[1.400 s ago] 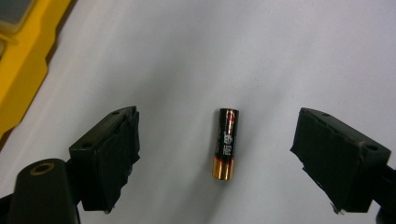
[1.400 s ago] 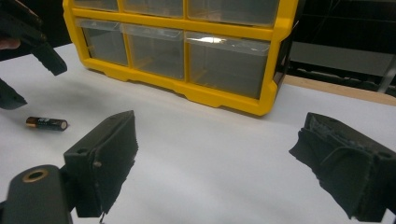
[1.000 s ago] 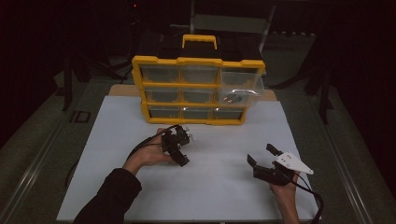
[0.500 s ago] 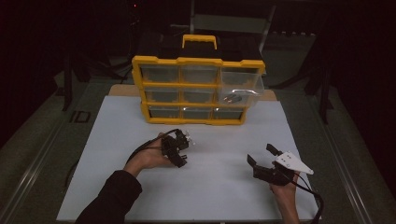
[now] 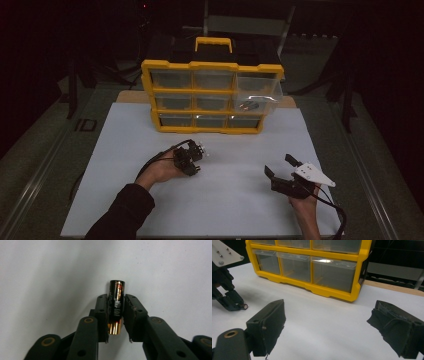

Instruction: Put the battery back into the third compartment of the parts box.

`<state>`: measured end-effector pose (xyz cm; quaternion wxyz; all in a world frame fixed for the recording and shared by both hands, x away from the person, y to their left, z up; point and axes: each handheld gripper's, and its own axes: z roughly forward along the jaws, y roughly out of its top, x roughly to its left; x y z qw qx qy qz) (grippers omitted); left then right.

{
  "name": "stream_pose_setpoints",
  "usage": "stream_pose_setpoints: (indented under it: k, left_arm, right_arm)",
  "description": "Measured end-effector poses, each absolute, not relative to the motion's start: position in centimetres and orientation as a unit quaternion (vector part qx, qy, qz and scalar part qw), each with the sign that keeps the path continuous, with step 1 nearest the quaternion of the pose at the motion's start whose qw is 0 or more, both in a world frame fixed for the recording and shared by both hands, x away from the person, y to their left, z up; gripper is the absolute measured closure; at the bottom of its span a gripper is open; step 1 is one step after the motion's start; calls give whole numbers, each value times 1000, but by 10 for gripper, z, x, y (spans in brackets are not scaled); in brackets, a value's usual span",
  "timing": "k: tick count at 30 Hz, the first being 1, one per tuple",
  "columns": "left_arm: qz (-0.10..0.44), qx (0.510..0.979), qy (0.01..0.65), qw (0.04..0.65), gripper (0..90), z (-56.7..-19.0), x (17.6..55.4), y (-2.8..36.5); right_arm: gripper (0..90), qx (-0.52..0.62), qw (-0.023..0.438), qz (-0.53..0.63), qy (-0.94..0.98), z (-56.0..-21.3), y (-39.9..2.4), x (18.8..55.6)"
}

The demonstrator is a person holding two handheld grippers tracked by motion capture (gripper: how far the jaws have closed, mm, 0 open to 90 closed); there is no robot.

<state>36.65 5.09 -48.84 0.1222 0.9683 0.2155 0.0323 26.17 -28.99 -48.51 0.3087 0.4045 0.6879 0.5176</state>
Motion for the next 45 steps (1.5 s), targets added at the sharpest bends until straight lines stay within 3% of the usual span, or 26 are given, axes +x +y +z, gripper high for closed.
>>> stream_pose_setpoints:
  k: [15,45]
  left_arm:
    - [33,969,210,129,776,-487,367,52]
    - [81,952,221,197,776,-445,367,61]
  right_arm:
    - [113,404,309,517,688,-485,-290,262]
    - [113,403,307,519,689,-486,-289,262]
